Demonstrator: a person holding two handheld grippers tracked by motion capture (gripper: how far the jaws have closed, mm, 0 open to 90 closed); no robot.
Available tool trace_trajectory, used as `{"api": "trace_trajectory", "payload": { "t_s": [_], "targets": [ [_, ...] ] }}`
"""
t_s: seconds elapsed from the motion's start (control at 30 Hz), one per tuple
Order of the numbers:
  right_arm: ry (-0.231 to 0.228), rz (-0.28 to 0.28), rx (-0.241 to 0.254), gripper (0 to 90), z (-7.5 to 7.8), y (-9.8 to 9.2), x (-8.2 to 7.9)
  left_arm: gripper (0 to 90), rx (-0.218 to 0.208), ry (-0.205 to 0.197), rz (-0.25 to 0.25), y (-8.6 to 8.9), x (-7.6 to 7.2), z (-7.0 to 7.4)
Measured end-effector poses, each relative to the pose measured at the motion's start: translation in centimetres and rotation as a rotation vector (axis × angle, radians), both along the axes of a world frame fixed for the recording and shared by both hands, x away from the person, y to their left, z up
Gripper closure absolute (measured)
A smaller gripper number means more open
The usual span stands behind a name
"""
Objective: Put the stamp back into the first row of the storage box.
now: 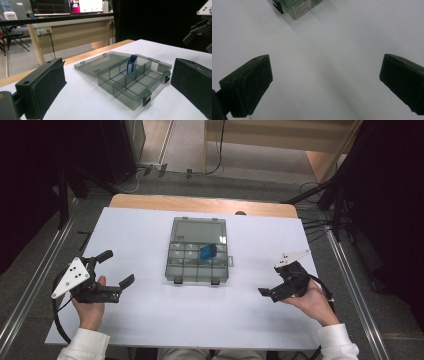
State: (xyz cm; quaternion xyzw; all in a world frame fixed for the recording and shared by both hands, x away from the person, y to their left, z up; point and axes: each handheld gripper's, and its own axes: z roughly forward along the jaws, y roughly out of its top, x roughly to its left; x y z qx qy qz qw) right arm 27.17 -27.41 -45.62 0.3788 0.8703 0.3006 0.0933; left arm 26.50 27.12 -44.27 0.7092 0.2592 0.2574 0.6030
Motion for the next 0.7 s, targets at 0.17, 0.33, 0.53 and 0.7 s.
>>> {"api": "trace_trajectory", "payload": {
  "t_s": [0.17, 0.33, 0.53, 0.7],
  "targets": [
    [-0.069, -0.046, 0.03, 0.0, -1.0, -0.7, -1.5, 0.0, 0.002, 0.0, 0.0, 0.0, 0.0, 0.0],
    [-0.192, -0.132, 0.106, 0.0, -1.8, -1.8, -3.0, 0.0, 0.004, 0.002, 0.0, 0.0, 0.0, 0.0],
    [-0.323, -0.222, 0.216, 0.0, -2.2, -2.7, -3.9, 0.0, 0.012, 0.004, 0.001, 0.0, 0.0, 0.0],
    [-0.439, -0.279, 0.307, 0.0, -2.9, -2.8, -4.8, 0.0, 0.018, 0.007, 0.003, 0.0, 0.0, -0.1]
  ]
}}
